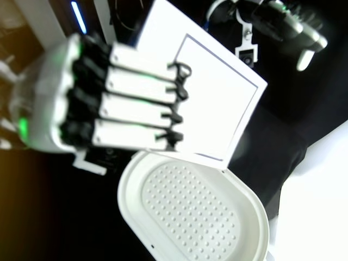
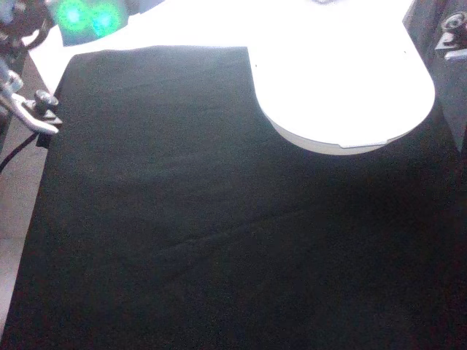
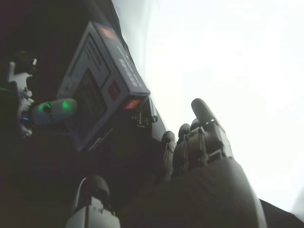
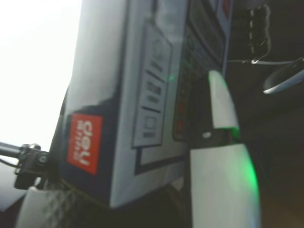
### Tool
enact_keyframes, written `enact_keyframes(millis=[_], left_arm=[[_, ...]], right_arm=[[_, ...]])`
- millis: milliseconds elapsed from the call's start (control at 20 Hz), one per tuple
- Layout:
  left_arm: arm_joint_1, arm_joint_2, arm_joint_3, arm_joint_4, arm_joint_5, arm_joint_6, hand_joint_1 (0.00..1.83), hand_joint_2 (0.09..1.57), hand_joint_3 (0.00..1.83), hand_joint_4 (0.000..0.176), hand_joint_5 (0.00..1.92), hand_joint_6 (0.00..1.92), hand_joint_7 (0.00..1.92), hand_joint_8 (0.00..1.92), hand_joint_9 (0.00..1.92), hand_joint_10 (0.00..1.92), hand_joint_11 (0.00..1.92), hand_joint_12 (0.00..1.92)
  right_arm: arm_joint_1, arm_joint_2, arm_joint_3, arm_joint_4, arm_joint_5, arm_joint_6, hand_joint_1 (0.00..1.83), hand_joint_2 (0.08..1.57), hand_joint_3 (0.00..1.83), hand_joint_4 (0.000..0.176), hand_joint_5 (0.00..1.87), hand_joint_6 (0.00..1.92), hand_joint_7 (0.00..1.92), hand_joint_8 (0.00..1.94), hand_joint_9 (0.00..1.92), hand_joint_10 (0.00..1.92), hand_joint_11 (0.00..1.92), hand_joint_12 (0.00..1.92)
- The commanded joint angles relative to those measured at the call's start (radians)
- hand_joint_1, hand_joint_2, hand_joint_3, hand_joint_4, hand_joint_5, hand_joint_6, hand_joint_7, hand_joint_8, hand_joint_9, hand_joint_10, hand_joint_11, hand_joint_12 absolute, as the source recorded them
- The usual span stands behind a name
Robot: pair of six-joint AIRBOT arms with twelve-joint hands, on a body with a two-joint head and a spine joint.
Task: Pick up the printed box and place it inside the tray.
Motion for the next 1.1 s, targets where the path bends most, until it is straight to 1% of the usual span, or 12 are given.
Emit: enact_keyframes(millis=[0,50,100,200,300,550,600,650,750,850,950,1050], left_arm=[[0.005,0.019,-0.002,-0.020,-0.153,-0.005,0.07,1.03,0.01,0.074,0.16,0.00,0.07,0.00,0.04,0.01,0.00,0.43],[0.026,0.028,-0.010,-0.030,-0.169,-0.005,0.05,1.04,0.00,0.092,0.16,0.00,0.09,0.00,0.04,0.00,0.00,0.31],[0.036,0.031,-0.013,-0.035,-0.176,-0.005,0.06,1.05,0.00,0.068,0.18,0.00,0.13,0.00,0.06,0.01,0.00,0.37],[0.053,0.032,-0.017,-0.045,-0.191,-0.005,0.06,1.07,0.00,0.054,0.19,0.00,0.13,0.00,0.06,0.00,0.00,0.35],[0.103,0.044,-0.036,-0.070,-0.230,-0.005,0.13,1.06,0.00,0.039,0.21,0.00,0.15,0.00,0.01,0.00,0.00,0.03],[0.235,0.078,-0.118,-0.094,-0.423,0.016,0.05,1.11,0.02,0.033,0.16,0.00,0.08,0.00,0.00,0.00,0.01,0.01],[0.252,0.087,-0.138,-0.098,-0.449,0.036,0.02,1.10,0.01,0.065,0.13,0.00,0.08,0.00,0.00,0.00,0.02,0.02],[0.271,0.093,-0.153,-0.100,-0.472,0.047,0.10,1.04,0.01,0.074,0.15,0.01,0.09,0.02,0.01,0.01,0.00,0.22],[0.304,0.094,-0.162,-0.112,-0.494,0.047,0.12,1.04,0.00,0.070,0.16,0.00,0.10,0.00,0.01,0.00,0.00,0.41],[0.338,0.094,-0.167,-0.141,-0.525,0.044,0.16,1.08,0.00,0.082,0.18,0.00,0.07,0.01,0.00,0.00,0.00,0.06],[0.360,0.091,-0.168,-0.154,-0.541,0.033,0.11,1.11,0.01,0.090,0.18,0.00,0.06,0.00,0.00,0.00,0.00,0.01],[0.375,0.089,-0.169,-0.160,-0.549,0.028,0.10,1.12,0.01,0.086,0.18,0.00,0.06,0.01,0.00,0.00,0.00,0.00]], right_arm=[[0.016,0.012,0.000,0.028,0.117,-0.011,1.19,1.05,0.00,0.000,1.12,0.73,0.82,1.40,0.85,1.62,0.78,1.91],[0.016,0.017,0.000,0.026,0.115,-0.025,1.18,1.07,0.00,0.000,1.07,0.82,0.72,1.37,0.81,1.67,0.78,1.92],[0.016,0.021,0.001,0.022,0.112,-0.026,1.18,1.07,0.00,0.000,1.06,0.83,0.89,1.59,1.05,1.82,1.09,1.92],[0.017,0.035,0.001,0.010,0.099,-0.035,1.17,1.08,0.00,0.000,1.05,0.85,0.82,1.51,0.97,1.76,1.01,1.92],[0.018,0.039,0.000,-0.001,0.083,-0.092,1.18,1.06,0.00,0.000,1.08,0.79,0.99,1.42,1.12,1.72,1.12,1.91],[0.024,0.039,0.000,-0.039,0.050,-0.175,1.18,1.06,0.00,0.000,1.10,0.77,1.11,1.37,1.26,1.65,1.22,1.87],[0.024,0.039,0.000,-0.042,0.046,-0.187,1.18,1.07,0.00,0.000,1.08,0.79,1.13,1.26,1.26,1.55,1.20,1.81],[0.024,0.039,0.000,-0.043,0.046,-0.199,1.18,1.07,0.00,0.000,1.08,0.81,1.10,1.15,1.22,1.44,1.16,1.74],[0.024,0.039,0.000,-0.049,0.046,-0.210,1.18,1.06,0.00,0.000,1.10,0.78,1.03,1.59,1.24,1.82,1.31,1.91],[0.024,0.039,0.000,-0.061,0.036,-0.227,1.18,1.05,0.00,0.000,1.12,0.77,1.05,1.60,1.28,1.81,1.37,1.92],[0.024,0.039,-0.001,-0.068,0.014,-0.275,1.18,1.05,0.00,0.000,1.12,0.75,1.06,1.70,1.30,1.88,1.41,1.92],[0.024,0.039,-0.002,-0.079,-0.034,-0.357,1.18,1.06,0.00,0.000,1.10,0.79,1.04,1.45,1.17,1.62,1.15,1.87]])
